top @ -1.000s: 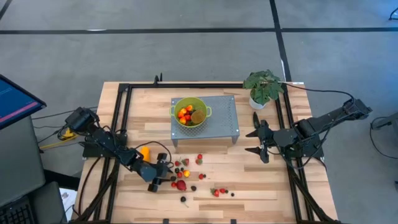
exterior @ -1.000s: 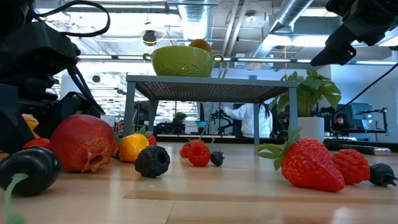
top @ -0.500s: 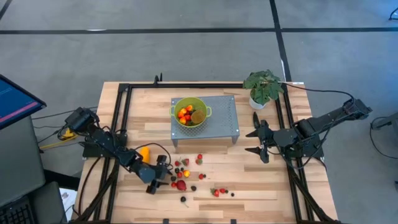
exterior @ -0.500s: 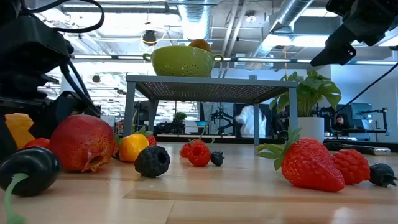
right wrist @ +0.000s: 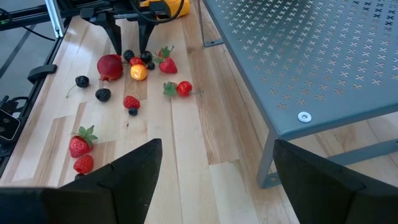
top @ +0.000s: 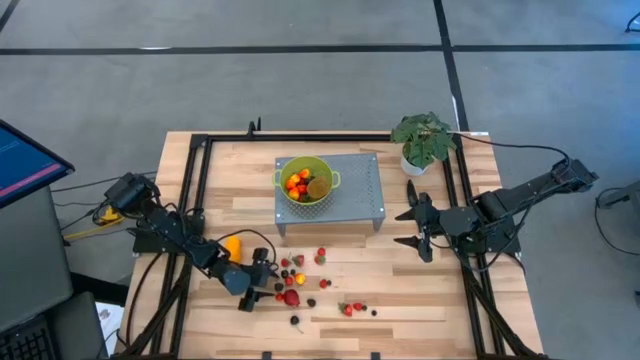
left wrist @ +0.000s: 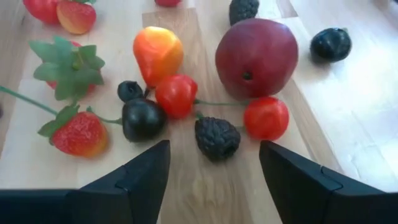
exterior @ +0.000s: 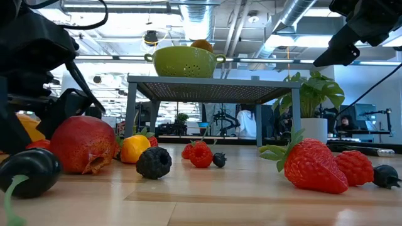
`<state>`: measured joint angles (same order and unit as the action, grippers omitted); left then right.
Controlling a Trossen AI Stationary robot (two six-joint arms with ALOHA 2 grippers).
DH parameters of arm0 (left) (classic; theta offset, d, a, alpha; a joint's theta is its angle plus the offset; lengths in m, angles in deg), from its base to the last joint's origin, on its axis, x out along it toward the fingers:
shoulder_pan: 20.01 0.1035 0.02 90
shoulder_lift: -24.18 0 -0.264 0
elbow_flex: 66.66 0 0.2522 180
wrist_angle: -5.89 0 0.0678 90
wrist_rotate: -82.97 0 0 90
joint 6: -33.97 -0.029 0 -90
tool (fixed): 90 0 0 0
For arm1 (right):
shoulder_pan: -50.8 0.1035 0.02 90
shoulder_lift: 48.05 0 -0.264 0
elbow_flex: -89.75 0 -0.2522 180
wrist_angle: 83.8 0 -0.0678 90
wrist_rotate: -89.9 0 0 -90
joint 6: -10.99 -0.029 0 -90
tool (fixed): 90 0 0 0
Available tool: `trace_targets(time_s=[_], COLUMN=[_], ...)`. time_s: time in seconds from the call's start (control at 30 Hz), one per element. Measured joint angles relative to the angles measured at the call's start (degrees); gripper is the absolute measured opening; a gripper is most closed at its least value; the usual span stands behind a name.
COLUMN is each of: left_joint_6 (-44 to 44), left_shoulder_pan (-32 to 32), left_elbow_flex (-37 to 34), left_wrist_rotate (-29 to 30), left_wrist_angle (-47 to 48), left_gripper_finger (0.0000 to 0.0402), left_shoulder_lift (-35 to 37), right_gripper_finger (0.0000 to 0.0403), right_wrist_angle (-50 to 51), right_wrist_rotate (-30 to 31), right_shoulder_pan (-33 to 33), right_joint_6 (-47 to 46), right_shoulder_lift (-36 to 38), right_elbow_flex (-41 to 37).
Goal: Pick & Place Fruit
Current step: Put the black raspberry into the green strainer bowl on the shelf
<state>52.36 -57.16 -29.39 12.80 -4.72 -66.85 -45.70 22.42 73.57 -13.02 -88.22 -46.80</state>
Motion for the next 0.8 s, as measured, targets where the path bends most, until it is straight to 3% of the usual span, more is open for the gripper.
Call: trace_targets(time_s=[0.27, 0.53, 0.8], left_joint_6=[1.0, 1.2, 1.1], left_shoulder_pan=[0.0, 0.0, 0.0], left_elbow_flex=[0.0, 3.1, 3.2], left_wrist_rotate=[0.1, 0.4, 0.5], left_wrist_angle=[-0.2, -1.6, -1.2], left_gripper_finger=[0.0223, 0.0221, 0.0218], left_shoulder_lift=[-0.2, -6.7, -5.7], right_gripper_finger=[0.0302, 0.0302, 0.0302], right_wrist_angle=[0.0, 0.0, -0.1], right_wrist_rotate=[0.0, 0.0, 0.0], right_shoulder_pan=[0.0, 0.0, 0.0], right_joint_6=[0.0, 0.0, 0.0], right_shoulder_lift=[0.0, 0.0, 0.0], right_elbow_flex=[0.0, 0.0, 0.0])
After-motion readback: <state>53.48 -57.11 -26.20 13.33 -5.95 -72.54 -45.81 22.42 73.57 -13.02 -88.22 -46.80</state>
